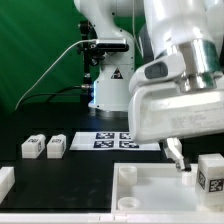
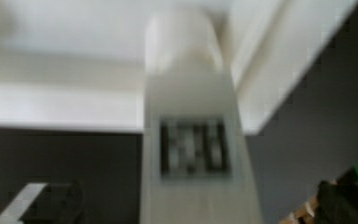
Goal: Assemble one leg
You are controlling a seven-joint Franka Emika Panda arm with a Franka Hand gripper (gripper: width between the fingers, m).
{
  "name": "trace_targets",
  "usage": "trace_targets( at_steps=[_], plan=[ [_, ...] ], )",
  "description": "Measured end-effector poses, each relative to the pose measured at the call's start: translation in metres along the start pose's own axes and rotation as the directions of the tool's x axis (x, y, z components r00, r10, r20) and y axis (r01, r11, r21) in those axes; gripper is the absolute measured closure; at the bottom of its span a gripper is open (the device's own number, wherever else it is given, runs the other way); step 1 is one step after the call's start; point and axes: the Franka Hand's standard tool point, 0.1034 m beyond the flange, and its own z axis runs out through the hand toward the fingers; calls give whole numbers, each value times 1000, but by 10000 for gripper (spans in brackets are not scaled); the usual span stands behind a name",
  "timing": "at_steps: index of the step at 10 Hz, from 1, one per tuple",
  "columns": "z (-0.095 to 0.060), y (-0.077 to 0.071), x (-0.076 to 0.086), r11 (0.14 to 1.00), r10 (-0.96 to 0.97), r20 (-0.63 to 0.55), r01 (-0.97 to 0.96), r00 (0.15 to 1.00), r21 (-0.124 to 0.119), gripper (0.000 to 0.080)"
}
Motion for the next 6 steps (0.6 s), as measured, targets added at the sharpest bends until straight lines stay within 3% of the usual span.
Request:
trace_targets(
  at_steps=[1, 2, 3, 6],
  plan=[
    [0, -1, 7, 1000, 0, 6, 0, 1000, 5, 150],
    [1, -6, 7, 999, 12, 155, -19, 988, 42, 150],
    [1, -5, 12, 998, 10, 235, -25, 972, 60, 150],
    [2, 0, 0, 991, 0, 504, -66, 864, 114, 150]
  ],
)
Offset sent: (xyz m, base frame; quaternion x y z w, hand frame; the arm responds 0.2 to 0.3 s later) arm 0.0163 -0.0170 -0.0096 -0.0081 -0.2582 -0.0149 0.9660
